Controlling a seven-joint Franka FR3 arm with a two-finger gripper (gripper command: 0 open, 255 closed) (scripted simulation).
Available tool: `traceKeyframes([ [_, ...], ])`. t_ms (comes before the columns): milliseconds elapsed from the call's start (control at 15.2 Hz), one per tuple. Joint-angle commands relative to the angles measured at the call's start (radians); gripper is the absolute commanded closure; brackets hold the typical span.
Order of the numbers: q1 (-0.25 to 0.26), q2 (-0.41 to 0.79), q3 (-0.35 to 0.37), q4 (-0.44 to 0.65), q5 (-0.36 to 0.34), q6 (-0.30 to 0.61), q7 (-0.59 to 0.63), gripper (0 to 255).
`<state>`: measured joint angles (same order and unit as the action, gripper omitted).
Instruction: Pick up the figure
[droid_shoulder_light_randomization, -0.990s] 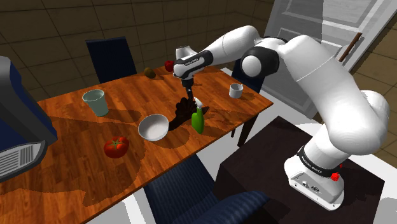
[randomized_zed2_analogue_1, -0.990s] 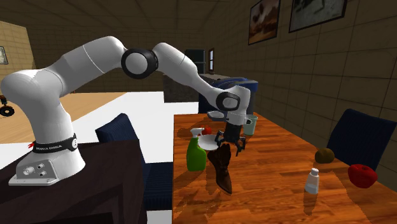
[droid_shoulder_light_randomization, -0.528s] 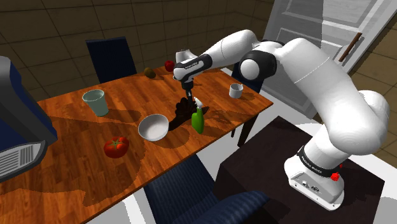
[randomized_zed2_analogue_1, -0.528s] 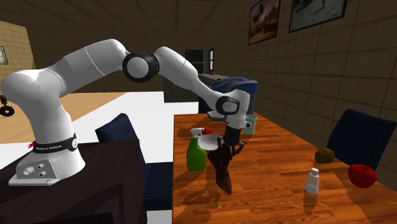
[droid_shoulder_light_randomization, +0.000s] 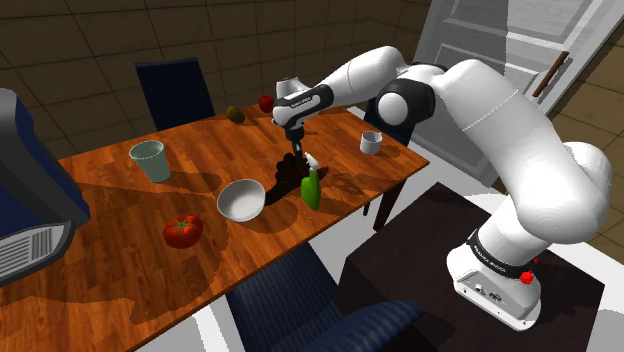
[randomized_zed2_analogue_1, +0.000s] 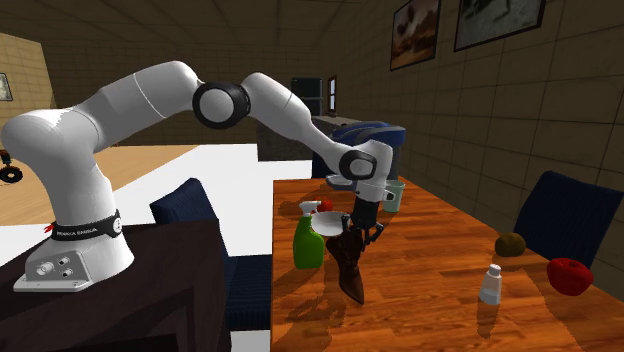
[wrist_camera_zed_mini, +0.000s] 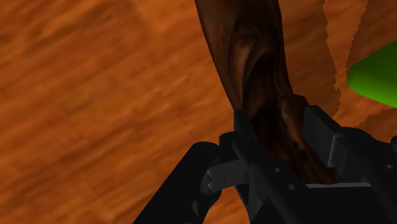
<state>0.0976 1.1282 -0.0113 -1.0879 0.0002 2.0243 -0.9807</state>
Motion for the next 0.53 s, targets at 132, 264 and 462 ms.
traceKeyframes([
  [132, 0.0, -0.042, 0.0, -0.026, 0.0, -0.016, 0.0, 255],
  [264, 0.0, -0.063, 0.0, -0.036, 0.0, -0.027, 0.0, 255],
  [462, 0.0, -0.094, 0.0, -0.049, 0.0, -0.044, 0.0, 255],
])
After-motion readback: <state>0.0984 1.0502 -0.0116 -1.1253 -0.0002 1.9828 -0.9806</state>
